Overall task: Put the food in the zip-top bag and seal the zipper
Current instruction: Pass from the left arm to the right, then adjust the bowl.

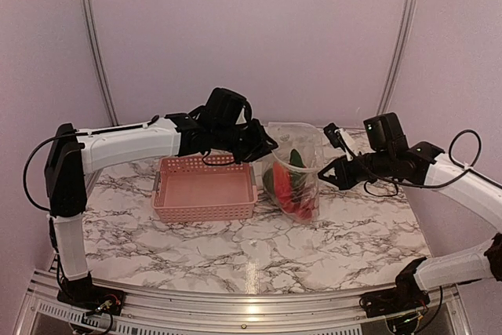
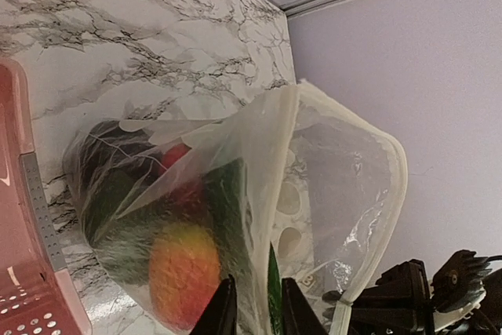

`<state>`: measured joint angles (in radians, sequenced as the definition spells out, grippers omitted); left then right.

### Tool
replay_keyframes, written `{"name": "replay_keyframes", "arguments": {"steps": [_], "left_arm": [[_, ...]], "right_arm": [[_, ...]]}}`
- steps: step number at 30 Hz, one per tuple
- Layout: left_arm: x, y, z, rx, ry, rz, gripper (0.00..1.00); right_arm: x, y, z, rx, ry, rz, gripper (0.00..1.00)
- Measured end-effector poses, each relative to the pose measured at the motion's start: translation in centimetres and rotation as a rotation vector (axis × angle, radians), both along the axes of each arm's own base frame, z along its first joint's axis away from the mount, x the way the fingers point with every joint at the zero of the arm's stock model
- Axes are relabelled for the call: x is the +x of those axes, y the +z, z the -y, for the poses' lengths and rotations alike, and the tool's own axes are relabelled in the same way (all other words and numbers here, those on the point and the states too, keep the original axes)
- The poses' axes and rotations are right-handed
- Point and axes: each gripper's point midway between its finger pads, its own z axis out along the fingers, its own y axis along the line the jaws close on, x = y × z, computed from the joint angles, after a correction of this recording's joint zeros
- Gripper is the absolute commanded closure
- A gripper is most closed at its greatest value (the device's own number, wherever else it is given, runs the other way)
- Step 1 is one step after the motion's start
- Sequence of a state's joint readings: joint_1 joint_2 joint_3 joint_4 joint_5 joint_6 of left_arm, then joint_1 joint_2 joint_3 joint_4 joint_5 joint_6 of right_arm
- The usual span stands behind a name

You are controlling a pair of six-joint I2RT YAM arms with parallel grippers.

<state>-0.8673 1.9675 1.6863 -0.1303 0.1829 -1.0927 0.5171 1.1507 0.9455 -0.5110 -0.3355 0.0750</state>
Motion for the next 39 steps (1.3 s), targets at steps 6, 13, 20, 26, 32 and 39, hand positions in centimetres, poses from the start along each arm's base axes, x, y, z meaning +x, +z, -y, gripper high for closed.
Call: {"name": "replay_keyframes", "arguments": {"steps": [6,13,20,26,32,39], "left_arm": [[-0.8,2.2,-3.0,0.172,-0.083,0.258,0.54],[-6.7,3.9,-9.8,0.405,-0.356,0.615,0.53],[-9.7,-5.5,-10.7,0.592,-0.691,0.572,0.53],[-10.1,-11.3,-10.7,0.670,-0.822,0.470,0.55],[-9.5,-13.2,-10.6,0.719,-0.840,0.448,0.66],[-7.3,-14.8,-12.8,0.871,-0.734,0.409,0.75]], "right_arm": [[0.1,3.4,0.0,0.020,-0.004,0.041,0.98],[-0.2,6.5,0.0,0.030,0.004,0.055,0.98],[-0.9,5.0,0.0,-0.004,0.026,-0.022,0.98],[-1.3,4.5,0.2,-0.021,0.036,-0.040,0.98],[-1.4,4.5,0.1,-0.015,0.040,-0.047,0.98],[-1.6,4.6,-0.1,0.000,0.043,-0.059,0.98]]}}
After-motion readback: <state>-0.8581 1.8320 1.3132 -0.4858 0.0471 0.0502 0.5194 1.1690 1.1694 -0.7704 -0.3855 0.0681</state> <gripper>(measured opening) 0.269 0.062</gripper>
